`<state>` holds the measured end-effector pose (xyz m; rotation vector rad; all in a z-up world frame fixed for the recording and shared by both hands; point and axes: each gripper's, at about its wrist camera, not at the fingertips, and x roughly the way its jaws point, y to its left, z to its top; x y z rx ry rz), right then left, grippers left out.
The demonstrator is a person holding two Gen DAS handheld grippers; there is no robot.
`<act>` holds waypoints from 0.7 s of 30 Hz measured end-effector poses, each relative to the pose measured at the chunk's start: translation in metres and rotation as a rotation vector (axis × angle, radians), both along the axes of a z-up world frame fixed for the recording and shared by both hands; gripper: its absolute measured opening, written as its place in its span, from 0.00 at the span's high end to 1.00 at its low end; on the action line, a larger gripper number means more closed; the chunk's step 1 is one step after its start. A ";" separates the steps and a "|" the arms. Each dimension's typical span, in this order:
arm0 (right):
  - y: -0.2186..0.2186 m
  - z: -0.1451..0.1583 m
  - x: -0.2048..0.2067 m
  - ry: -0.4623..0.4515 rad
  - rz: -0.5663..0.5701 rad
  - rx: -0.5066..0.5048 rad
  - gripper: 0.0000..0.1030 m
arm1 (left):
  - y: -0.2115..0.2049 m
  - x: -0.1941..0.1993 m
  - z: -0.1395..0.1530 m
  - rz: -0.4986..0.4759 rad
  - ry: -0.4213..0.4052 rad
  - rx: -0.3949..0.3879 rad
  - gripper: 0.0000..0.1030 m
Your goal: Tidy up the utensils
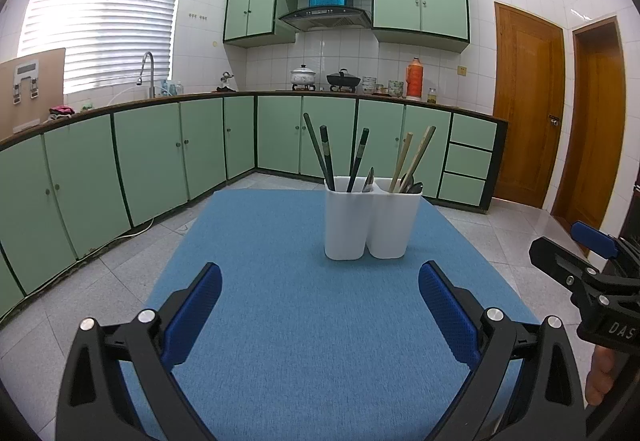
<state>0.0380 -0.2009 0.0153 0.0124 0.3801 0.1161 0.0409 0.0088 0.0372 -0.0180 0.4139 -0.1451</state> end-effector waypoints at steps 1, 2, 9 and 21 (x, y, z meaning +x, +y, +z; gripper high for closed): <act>0.000 0.000 0.000 0.000 0.000 0.000 0.05 | 0.001 0.000 0.000 0.000 -0.001 0.001 0.06; 0.000 0.000 0.000 0.000 0.000 0.000 0.05 | 0.001 0.000 0.000 0.000 -0.001 0.001 0.06; 0.000 0.000 0.000 -0.001 0.000 -0.001 0.05 | 0.000 0.000 -0.001 -0.001 0.002 0.002 0.06; 0.002 -0.002 0.000 -0.001 0.001 -0.004 0.05 | 0.001 0.000 -0.007 -0.003 0.006 -0.001 0.06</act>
